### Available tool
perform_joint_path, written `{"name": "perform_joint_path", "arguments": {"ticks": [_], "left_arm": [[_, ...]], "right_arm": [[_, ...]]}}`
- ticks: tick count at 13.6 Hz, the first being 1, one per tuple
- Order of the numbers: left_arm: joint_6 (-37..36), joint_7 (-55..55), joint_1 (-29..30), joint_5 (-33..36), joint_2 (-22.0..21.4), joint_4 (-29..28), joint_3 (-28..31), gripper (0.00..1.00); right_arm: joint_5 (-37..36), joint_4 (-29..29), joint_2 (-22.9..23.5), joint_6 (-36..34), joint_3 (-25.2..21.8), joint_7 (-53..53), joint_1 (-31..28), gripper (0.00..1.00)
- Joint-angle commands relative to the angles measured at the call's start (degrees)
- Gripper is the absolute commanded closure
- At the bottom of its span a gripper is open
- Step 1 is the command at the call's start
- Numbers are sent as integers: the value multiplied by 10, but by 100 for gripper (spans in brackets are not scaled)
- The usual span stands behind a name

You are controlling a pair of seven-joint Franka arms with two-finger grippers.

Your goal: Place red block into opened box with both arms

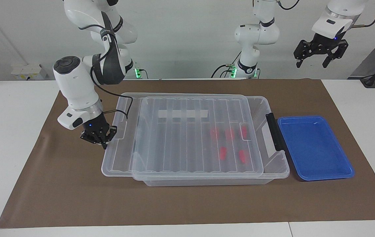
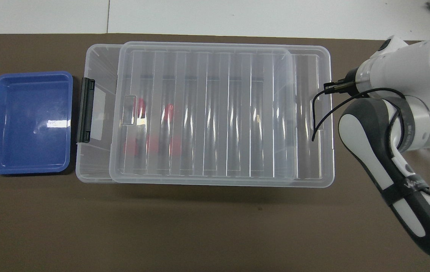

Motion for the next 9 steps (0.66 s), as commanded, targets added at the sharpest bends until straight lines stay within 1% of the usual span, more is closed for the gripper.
{"name": "perform_joint_path", "arguments": {"ticks": [1,3,4,6,9], "left_arm": [[60,-4,10,-33,3,-39,-3,0],[47,-6,9,-41,29,-1,-8,0],[44,-6,7,-41,36,6,-8,0],[45,-6,7,-41,19,-20,-7,0],[52,-1,12,-41,18,-20,-2,0]], "right_arm": [[13,-2,3,-2,9,-13,4,100],[13,-3,3,-2,20,-12,6,100],[13,-3,2,-1,24,-12,7,100],[13,-3,2,-1,33,-4,7,100],[13,-4,2,-1,42,22,12,100]]}}
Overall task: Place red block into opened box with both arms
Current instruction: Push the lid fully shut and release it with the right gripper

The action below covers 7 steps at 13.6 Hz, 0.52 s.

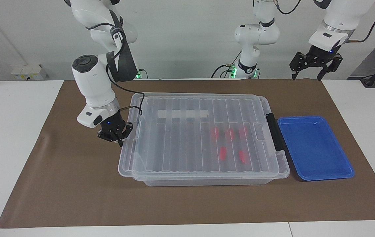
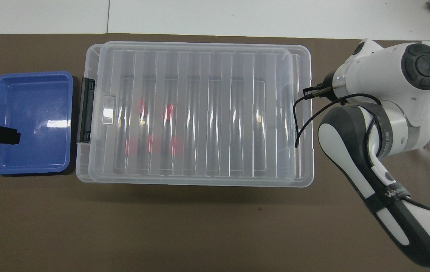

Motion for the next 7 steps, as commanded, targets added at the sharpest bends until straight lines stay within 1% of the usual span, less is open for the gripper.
{"name": "perform_joint_path", "arguments": {"ticks": [1,2,4,5,7], "left_arm": [[11,-2,5,-8,-1,-6,6,0],[26,-3,3,-8,6,-8,6,0],[28,-2,3,-8,28,-6,11,0],[24,-2,2,-8,44,5,11,0],[3,-1,1,-8,41,11,2,0]], "right_arm": [[12,-3,2,-1,13,20,2,100],[12,-3,2,-1,15,20,2,100],[12,-3,2,-1,16,20,5,100],[12,-3,2,-1,20,20,5,100],[12,-3,2,-1,21,20,5,100]]}}
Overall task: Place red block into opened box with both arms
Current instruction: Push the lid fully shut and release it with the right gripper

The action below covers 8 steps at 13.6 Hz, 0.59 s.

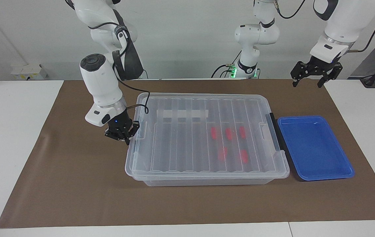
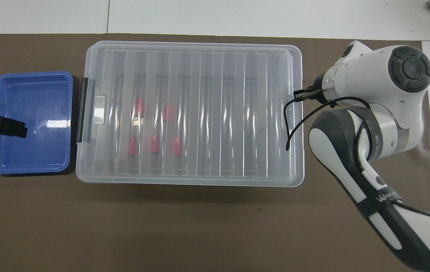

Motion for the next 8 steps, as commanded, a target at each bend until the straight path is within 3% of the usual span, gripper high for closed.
{"name": "perform_joint_path", "arguments": {"ticks": [1,8], "left_arm": [[-12,-4,-1,-7,-14,9,-9,0],[-20,-2,9,-7,-22,3,-8,0]], "right_arm": [[11,-2,2,-1,7,8,-1,100],[12,2,-5,-13,7,15,-1,100]]}}
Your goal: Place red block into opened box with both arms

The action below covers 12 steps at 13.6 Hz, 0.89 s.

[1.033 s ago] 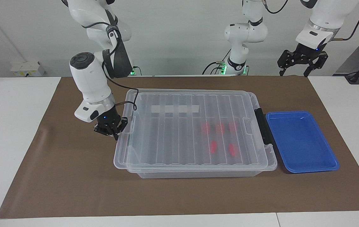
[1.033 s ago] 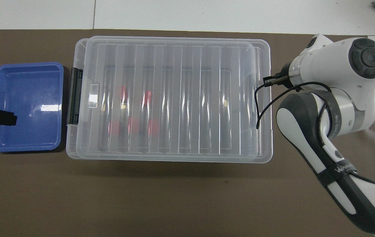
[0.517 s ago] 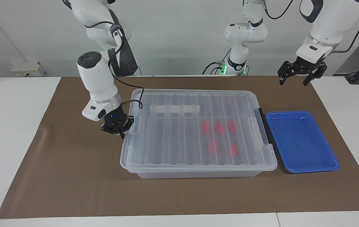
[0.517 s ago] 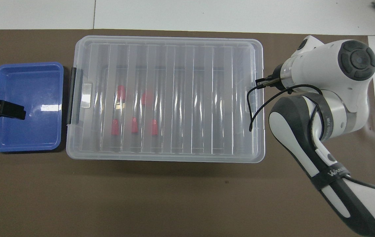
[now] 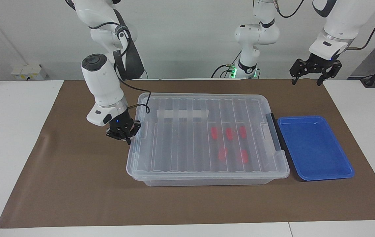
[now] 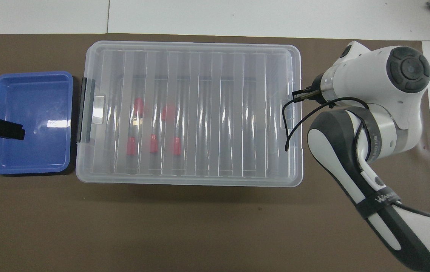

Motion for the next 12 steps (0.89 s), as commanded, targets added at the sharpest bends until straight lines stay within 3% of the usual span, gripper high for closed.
{"name": "perform_joint_path", "arguments": {"ticks": [1,5,6,8,9,12], "left_arm": [[-8,-2,5,-7,-5,-1,-1,0],[-8,-2,5,-7,-5,-1,-1,0],[-9,-2,5,-7,-5,-1,-1,0],[-8,-2,5,-7,-5,-1,-2,0],[-8,-2,5,-7,-5,-1,-1,0],[-9,-2,5,-7,-5,-1,-1,0]], "right_arm": [[11,1,-13,-32,5,25,-3,100],[10,-1,-43,-86,-22,48,-9,100],[10,-1,-50,-99,-30,56,-9,95],[7,-1,-66,-133,-49,73,-9,26],[6,0,-75,-143,-54,78,-9,3],[3,6,-103,-177,-95,82,-5,0]]}}
